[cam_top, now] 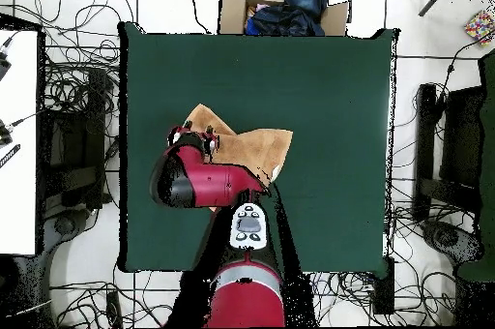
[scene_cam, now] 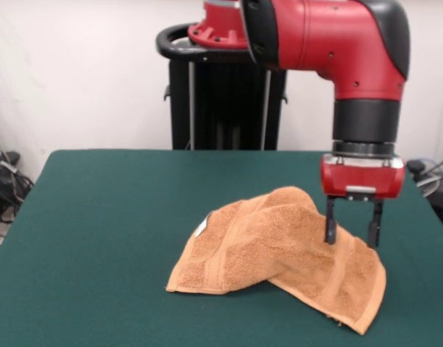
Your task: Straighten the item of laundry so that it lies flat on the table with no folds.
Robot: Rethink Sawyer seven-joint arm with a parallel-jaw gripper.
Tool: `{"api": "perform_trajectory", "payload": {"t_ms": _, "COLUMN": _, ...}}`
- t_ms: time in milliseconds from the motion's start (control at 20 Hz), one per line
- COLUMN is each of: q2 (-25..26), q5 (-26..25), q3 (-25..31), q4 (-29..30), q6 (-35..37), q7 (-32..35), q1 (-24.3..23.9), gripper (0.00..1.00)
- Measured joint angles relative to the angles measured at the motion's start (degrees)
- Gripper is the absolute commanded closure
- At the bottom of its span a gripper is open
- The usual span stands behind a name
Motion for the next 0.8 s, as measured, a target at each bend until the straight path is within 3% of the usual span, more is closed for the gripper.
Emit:
{"api": "perform_trajectory", "payload": {"t_ms": 300, "q2": 0.0, "q5": -0.1, "q3": -2.9, "q4": 0.8, "q6": 0.0, "q7": 0.0, "q1": -0.5, "gripper": 0.0}}
{"api": "perform_trajectory", "payload": {"t_ms": 800, "q2": 2.4, "q5": -5.4, "q3": -5.5, "q4": 3.0, "q6": -0.7, "q7": 0.0, "q1": -4.7, "gripper": 0.0}}
